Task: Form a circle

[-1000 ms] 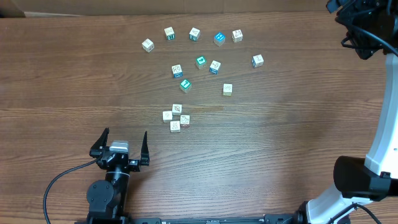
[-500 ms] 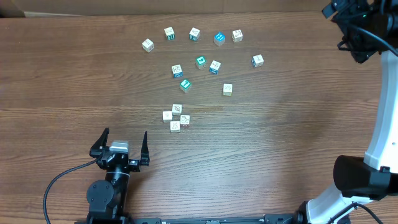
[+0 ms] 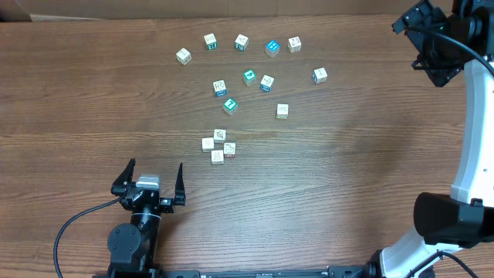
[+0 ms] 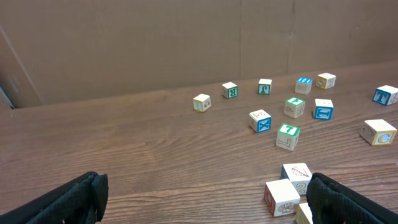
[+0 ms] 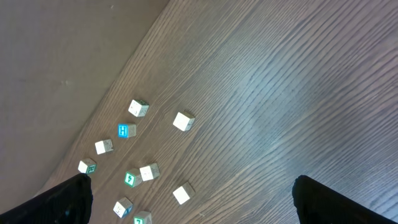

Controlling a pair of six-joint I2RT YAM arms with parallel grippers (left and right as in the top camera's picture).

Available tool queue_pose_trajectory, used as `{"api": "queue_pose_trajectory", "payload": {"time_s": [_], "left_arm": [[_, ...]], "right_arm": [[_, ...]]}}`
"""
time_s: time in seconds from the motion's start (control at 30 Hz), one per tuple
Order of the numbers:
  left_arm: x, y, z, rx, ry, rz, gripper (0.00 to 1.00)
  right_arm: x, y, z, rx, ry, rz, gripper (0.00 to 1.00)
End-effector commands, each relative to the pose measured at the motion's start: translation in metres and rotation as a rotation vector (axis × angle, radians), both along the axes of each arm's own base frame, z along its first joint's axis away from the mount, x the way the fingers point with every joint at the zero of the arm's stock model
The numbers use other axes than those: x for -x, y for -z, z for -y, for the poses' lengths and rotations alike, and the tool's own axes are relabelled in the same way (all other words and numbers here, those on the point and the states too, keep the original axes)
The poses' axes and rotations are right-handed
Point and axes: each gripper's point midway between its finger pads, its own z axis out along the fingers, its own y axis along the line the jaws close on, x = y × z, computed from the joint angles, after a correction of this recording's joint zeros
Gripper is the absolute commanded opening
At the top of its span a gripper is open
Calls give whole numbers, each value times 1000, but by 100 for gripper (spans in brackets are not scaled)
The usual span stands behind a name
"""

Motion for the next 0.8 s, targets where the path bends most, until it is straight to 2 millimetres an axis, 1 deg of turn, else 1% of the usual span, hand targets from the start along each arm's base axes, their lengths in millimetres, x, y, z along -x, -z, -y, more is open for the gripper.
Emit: {"api": "queue_pose_trajectory", "payload": {"time_s": [0.0, 0.07, 0.17, 0.23, 0.33, 0.47, 0.53, 0.63, 0.77], "left_arm": [[0, -1, -2, -25, -6, 10, 100], [0, -1, -2, -25, -6, 10, 99], [0, -1, -2, -25, -7, 10, 100], [0, -1, -2, -25, -7, 10, 100], [0, -1, -2, -25, -7, 10, 100], [0, -1, -2, -25, -7, 10, 99], [0, -1, -2, -25, -7, 10, 99], [0, -1, -2, -25, -6, 10, 100], [0, -1, -2, -25, -6, 10, 100]], "right_arm": [[-1, 6, -11, 1, -30, -15, 100], [0, 11, -20, 0, -49, -30, 100], [3, 27, -36, -2, -88, -78, 100], [9, 47, -61, -2, -147, -140, 100], [13, 54, -80, 1, -195, -163, 100], [18, 49, -102, 5, -249, -150, 100], [26, 37, -118, 7, -290, -119, 100], [32, 26, -126, 7, -314, -91, 100], [40, 13, -132, 6, -332, -56, 100]]}}
